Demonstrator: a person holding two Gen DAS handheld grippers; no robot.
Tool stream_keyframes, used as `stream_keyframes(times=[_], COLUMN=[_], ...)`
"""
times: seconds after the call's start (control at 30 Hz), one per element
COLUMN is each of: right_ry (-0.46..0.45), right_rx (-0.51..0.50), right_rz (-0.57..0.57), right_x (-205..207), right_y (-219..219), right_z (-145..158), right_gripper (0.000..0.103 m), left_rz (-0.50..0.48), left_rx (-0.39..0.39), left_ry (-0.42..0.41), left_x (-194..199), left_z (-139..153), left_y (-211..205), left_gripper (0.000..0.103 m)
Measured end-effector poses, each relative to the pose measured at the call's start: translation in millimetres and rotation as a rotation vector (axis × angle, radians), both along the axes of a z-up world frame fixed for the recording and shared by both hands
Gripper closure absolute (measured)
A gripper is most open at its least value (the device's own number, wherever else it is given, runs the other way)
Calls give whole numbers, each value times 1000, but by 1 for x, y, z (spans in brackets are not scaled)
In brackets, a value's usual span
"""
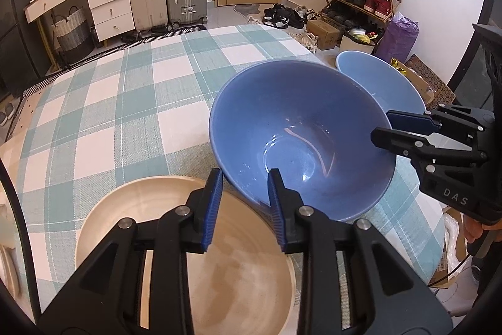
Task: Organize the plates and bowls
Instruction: 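Open both grippers and release the nested blue bowl, then withdraw both grippers and move toward the light blue bowl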
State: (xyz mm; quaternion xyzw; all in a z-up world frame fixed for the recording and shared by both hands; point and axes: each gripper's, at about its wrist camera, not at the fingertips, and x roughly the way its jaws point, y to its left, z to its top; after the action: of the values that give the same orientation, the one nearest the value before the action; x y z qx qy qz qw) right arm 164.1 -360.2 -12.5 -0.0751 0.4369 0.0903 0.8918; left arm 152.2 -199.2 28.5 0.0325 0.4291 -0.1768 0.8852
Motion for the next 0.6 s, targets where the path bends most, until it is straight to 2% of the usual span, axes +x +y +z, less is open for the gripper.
stream_keyframes(times=[0.23,0.37,0.4,0.47,0.53,0.6], right_ry=[-4,-13,-17,-29,-40,-47], right_rx=[-4,-2,-1,7,21,29], right_rz=[17,26,27,23,20,16], right_x=[-3,-6,-8,-11,-13,-16], right_y=[0,0,0,-1,-3,-4], right_z=[2,7,8,12,16,20], right_gripper=[74,71,68,59,50,45], left_rz=[-9,2,6,16,26,28], left_rx=[-15,-34,-40,-44,-53,-59], left_ry=[2,4,3,2,-5,-13], left_x=[-1,-1,0,-1,-3,-3], left_z=[5,8,9,13,17,22], left_y=[1,4,5,7,10,12], left_gripper=[72,55,53,37,28,28])
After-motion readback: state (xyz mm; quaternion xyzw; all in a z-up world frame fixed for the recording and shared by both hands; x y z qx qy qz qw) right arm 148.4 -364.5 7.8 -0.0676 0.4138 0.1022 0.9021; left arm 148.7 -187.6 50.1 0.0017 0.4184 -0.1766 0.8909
